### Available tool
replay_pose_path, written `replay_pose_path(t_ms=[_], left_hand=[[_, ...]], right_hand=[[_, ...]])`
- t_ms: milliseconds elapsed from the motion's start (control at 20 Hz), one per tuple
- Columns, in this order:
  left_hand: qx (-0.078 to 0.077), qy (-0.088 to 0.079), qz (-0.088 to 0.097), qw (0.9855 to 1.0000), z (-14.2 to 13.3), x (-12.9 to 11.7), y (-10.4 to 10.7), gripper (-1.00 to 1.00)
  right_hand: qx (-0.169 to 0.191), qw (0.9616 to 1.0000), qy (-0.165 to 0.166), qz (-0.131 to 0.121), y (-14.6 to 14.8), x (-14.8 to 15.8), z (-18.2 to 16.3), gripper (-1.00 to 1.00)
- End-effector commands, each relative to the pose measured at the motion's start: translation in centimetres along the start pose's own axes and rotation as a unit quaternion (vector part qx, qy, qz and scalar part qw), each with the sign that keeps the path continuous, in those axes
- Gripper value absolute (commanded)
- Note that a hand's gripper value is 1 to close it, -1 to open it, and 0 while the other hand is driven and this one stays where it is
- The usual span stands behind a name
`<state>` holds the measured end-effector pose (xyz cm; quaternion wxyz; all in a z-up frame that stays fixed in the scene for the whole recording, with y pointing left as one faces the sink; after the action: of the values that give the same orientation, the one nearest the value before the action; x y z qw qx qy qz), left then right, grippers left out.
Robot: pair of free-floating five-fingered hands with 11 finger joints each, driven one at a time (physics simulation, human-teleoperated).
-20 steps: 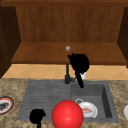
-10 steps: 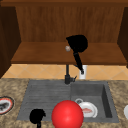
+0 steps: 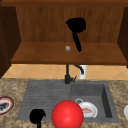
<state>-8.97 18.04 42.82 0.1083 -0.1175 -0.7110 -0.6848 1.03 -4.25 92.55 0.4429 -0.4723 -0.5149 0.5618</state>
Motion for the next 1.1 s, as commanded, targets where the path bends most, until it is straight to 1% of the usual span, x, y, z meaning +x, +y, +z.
replay_pose_path(t_ms=[0, 250, 450, 550, 750, 900, 1050], left_hand=[[0.0, 0.0, 0.0, 1.0, 0.0, 0.0, 0.0, 0.0], [0.0, 0.0, 0.0, 1.0, 0.0, 0.0, 0.0, 0.0], [0.0, 0.0, 0.0, 1.0, 0.0, 0.0, 0.0, 0.0], [0.0, 0.0, 0.0, 1.0, 0.0, 0.0, 0.0, 0.0], [0.0, 0.0, 0.0, 1.0, 0.0, 0.0, 0.0, 0.0], [0.0, 0.0, 0.0, 1.0, 0.0, 0.0, 0.0, 0.0], [0.0, 0.0, 0.0, 1.0, 0.0, 0.0, 0.0, 0.0]], right_hand=[[0.054, 0.9985, -0.004, -0.003, 0.5, 0.4, -2.2, -1.0], [0.055, 0.9985, -0.002, 0.0, 1.5, 0.1, -6.3, -1.0], [0.055, 0.9985, -0.001, -0.005, 2.9, -0.1, -9.7, -1.0], [0.06, 0.9982, -0.002, -0.008, 3.5, -0.1, -11.3, -1.0], [0.086, 0.9962, -0.003, -0.012, 5.6, -0.3, -14.5, -1.0], [0.129, 0.9916, -0.004, -0.014, 5.7, -0.4, -15.5, -1.0], [0.164, 0.9862, -0.003, -0.023, 5.8, 0.0, -16.4, -1.0]])
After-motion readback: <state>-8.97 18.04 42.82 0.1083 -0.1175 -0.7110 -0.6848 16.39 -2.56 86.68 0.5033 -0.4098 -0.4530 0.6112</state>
